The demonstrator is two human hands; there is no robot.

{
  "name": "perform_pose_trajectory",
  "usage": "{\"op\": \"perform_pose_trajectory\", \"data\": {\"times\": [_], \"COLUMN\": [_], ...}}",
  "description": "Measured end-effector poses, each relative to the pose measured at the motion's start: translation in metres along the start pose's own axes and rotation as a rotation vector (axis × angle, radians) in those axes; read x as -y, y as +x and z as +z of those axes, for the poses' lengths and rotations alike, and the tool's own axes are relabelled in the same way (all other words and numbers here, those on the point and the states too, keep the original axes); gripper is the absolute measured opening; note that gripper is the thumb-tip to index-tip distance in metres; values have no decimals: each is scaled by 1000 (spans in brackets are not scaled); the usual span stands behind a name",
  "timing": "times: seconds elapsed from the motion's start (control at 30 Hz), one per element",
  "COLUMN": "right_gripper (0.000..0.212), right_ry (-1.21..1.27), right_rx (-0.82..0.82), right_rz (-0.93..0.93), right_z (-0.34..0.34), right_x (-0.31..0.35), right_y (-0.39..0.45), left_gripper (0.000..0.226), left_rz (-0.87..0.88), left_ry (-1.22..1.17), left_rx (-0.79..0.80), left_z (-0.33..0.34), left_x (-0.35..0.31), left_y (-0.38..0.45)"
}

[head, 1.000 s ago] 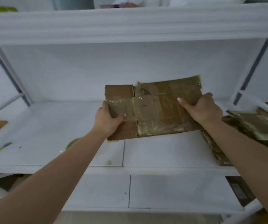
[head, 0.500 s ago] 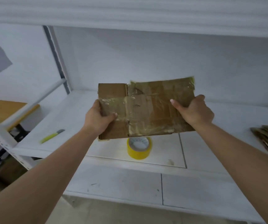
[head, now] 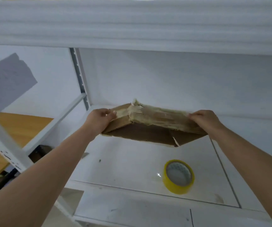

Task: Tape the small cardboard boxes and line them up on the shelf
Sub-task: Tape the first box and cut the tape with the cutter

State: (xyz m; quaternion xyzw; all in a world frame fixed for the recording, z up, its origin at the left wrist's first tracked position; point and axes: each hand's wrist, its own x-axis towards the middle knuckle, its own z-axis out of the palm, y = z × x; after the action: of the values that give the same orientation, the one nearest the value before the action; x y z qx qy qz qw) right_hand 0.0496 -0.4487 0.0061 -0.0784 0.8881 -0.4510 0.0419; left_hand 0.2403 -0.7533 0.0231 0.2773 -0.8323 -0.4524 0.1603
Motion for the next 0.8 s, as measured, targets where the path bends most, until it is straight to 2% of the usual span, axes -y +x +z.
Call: {"op": "perform_pose_trajectory", "data": {"times": [0.1, 0.2, 0.27, 0.47, 0.53, 0.67, 0.73, 0.8], "right_gripper": [34, 35, 38, 50, 62, 74, 76, 72], "right_ry": [290, 578, 662, 619, 529, 306, 277, 336], "right_rx": [17, -2, -43, -141, -181, -204, -181, -175], "right_rz": [121, 119, 131, 146, 198, 339, 374, 379], "right_z": [0, 12, 27, 83, 96, 109, 111, 113], "right_x": [2, 3, 8, 36, 45, 57, 57, 55], "right_y": [-11, -34, -51, -94, -103, -120, -128, -134], "left_gripper": [33, 42, 45, 48, 56, 84, 92, 88], "left_rz": [-41, -101, -146, -212, -199, -138, -88, -35], "left_ry": [-64, -129, -156, -131, 13, 336, 420, 407], "left_rx": [154, 287, 387, 636, 747, 827, 861, 859], "left_z": [-15, -28, -37, -66, -77, -84, -80, -74], "left_x": [1, 11, 22, 44, 46, 50, 56, 63], "left_y": [23, 40, 47, 59, 62, 61, 56, 53]}}
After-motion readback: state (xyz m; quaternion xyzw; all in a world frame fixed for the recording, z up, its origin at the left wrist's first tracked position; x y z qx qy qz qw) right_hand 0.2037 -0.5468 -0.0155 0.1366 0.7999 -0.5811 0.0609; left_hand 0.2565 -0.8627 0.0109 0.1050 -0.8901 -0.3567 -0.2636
